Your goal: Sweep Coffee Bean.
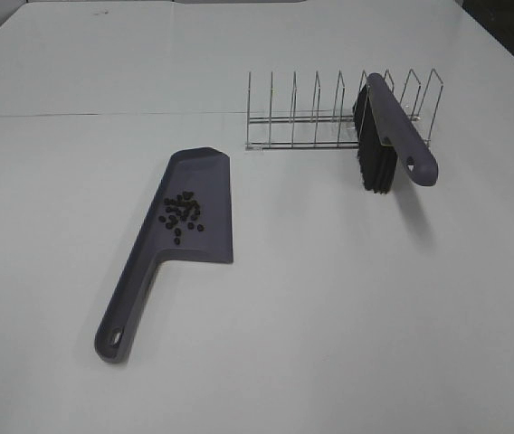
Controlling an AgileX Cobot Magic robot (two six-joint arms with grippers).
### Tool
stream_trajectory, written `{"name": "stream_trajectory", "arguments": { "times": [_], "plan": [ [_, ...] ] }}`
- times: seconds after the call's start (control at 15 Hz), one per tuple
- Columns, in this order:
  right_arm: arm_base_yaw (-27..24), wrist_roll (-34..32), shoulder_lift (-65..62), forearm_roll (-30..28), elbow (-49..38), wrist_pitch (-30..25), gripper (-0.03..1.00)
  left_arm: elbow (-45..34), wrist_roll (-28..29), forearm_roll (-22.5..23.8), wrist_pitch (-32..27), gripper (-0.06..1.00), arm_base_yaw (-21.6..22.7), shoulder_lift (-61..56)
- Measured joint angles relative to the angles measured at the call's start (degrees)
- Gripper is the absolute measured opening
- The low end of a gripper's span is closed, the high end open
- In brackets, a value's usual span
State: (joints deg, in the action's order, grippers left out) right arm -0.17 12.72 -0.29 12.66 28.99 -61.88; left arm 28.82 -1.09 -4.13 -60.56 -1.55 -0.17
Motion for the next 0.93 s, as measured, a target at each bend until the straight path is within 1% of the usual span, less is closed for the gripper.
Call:
{"name": "stream_trajectory", "arguments": {
  "times": [0.93],
  "plan": [
    [0.00,0.06,0.00,0.06,0.00,0.00,0.68,0.00,0.00,0.00,0.00,0.72,0.00,0.00]
  ]
}}
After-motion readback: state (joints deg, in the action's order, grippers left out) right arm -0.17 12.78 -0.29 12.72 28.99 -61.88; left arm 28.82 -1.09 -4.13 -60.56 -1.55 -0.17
